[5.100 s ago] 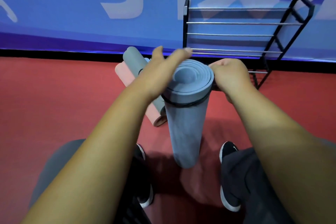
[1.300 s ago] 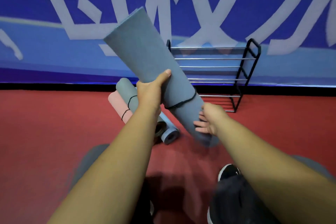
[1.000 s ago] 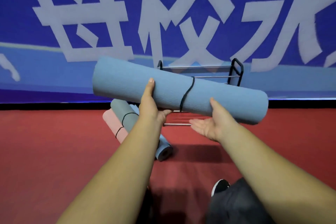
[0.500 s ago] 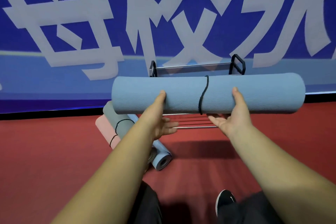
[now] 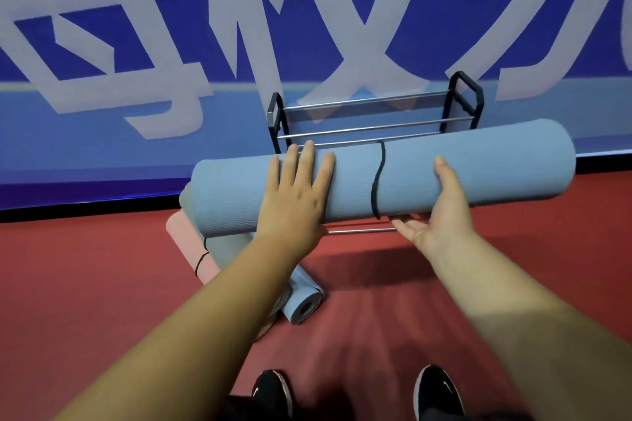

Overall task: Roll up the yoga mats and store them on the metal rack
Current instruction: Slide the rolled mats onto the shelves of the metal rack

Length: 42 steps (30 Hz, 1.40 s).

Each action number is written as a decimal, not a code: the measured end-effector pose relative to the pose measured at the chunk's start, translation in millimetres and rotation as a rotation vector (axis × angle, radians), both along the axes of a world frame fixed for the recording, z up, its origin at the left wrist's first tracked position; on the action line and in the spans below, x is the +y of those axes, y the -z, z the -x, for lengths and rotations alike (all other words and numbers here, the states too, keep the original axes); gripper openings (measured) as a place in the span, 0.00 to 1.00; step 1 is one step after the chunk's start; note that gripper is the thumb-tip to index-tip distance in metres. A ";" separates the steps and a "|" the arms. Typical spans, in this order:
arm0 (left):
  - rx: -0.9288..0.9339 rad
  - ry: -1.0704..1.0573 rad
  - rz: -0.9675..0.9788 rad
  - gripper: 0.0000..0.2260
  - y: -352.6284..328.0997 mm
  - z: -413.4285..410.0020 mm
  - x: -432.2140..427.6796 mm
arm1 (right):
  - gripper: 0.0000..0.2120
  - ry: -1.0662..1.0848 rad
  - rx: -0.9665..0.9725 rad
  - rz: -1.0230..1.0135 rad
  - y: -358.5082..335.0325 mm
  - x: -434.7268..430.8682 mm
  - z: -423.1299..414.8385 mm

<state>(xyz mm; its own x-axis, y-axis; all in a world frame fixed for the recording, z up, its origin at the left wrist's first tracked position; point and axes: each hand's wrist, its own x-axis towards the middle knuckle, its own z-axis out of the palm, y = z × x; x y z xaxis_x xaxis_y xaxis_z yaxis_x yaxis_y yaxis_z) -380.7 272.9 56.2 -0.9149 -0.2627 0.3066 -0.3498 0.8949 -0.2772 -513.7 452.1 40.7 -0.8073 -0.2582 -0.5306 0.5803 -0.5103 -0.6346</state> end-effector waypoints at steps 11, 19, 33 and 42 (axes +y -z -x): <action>0.182 0.118 0.096 0.42 2.6 168.3 -123.4 | 0.24 0.042 0.097 -0.048 6.6 -105.1 153.5; 0.124 0.146 0.063 0.46 -43.4 241.8 -162.3 | 0.26 0.127 0.042 -0.075 -38.0 -142.2 202.4; 0.285 0.163 0.031 0.49 -38.5 277.1 -186.6 | 0.34 0.106 0.274 -0.125 -41.5 -168.3 245.4; 0.166 0.155 -0.065 0.52 -54.6 302.3 -204.1 | 0.28 0.036 0.401 -0.244 -18.7 -182.0 274.1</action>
<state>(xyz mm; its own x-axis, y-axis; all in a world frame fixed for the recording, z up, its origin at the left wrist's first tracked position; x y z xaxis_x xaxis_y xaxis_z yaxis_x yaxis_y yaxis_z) -683.0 68.7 110.8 -0.8844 -0.1475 0.4429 -0.2432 0.9554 -0.1674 -787.8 270.1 59.4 -0.9672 -0.1326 -0.2166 0.2494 -0.3341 -0.9089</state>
